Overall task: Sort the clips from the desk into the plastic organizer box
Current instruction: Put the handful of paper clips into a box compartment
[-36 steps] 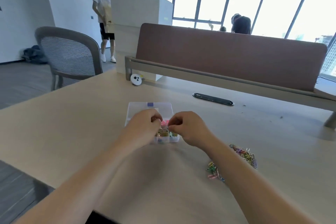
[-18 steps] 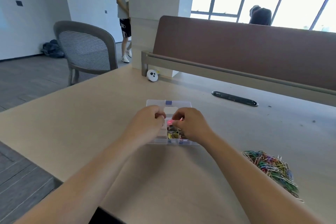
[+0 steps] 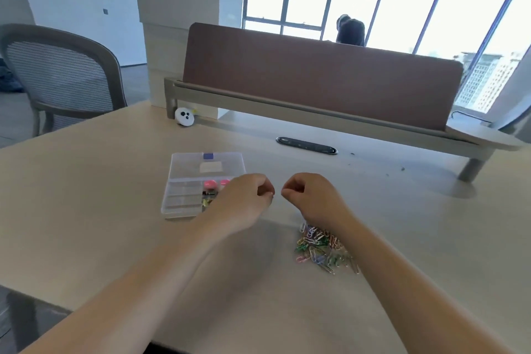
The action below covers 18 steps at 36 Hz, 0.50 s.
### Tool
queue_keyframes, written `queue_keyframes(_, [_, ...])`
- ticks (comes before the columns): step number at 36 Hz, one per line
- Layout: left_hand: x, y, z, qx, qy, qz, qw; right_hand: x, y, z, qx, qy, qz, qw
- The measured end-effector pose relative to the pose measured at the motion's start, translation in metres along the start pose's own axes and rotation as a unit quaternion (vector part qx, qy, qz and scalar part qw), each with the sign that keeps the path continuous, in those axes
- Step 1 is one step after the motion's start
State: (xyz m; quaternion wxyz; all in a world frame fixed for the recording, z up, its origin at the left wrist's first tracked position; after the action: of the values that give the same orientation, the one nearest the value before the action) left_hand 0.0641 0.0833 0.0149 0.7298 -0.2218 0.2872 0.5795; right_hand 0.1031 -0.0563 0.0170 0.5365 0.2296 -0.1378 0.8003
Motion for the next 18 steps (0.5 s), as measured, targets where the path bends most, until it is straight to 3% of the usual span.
queue_keyframes(5, [-0.034,-0.009,-0.039,0.064,-0.039,-0.032,0.997,-0.045,0.034,0.021,-0.009,0.016,-0.060,0.998])
queue_keyframes(10, [-0.050,-0.022,-0.077,0.142,-0.152,-0.020,0.978,-0.088,0.052,0.027,0.031,0.068,-0.126,0.989])
queue_keyframes(13, [-0.050,-0.028,-0.091,0.144,-0.177,-0.001,0.974,-0.103,0.058,0.020,0.073,0.066,-0.146,0.984])
queue_keyframes(18, [-0.060,-0.030,-0.099,0.130,-0.191,-0.012,0.973,-0.103,0.064,0.012,0.089,0.053,-0.108,0.989])
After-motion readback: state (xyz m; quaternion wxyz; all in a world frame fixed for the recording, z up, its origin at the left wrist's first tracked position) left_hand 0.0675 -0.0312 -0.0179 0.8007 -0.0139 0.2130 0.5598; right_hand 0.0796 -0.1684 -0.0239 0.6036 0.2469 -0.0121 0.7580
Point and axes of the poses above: each hand's wrist, its own y-axis away from the middle knuckle, its own z-axis out of the back of the hand, x = y × z, the point moved 7 cm from there along -y, towards the middle knuckle, and after that the axes turned 14 degrees about x, right-handed, at the moved point
